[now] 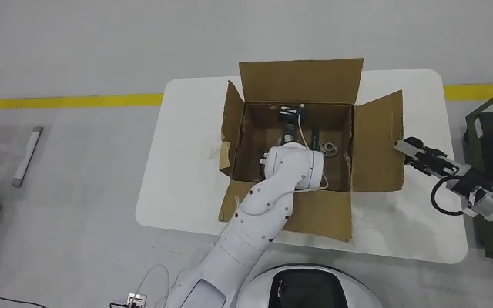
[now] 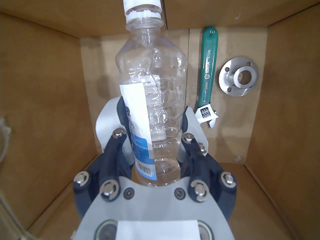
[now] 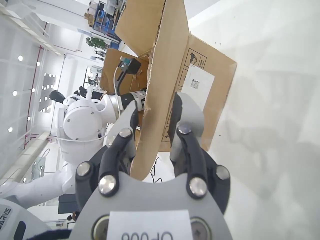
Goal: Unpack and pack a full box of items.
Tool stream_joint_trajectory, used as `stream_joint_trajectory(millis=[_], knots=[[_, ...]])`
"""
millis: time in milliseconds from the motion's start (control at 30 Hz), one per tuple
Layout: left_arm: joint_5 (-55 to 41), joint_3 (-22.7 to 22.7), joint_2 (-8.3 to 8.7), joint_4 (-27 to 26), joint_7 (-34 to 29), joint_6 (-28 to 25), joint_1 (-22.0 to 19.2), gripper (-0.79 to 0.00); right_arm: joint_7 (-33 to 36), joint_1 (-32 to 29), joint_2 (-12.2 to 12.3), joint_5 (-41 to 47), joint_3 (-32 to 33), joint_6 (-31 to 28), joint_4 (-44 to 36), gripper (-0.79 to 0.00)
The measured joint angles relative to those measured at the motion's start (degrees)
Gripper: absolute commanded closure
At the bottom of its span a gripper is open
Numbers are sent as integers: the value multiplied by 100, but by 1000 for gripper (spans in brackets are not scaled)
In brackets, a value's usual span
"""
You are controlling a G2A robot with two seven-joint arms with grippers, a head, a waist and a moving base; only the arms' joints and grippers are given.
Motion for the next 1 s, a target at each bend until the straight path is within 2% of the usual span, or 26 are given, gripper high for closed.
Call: stream_joint_trajectory(millis=[400,600,800,1000], knots=[[964,-501,100,-1988,-728,-322,467,0,-18,40,40,211,207,67,137,0],[1445,-783,126,-2812,-1079,-556,645,0,60,44,74,213,409,43,179,0],[1871,-1033,130,-3318,-1330,-792,759,0,79,66,105,273,596,55,223,0],[2119,-1373,133,-3476,-1387,-848,984,0,103,65,133,282,693,60,278,0]])
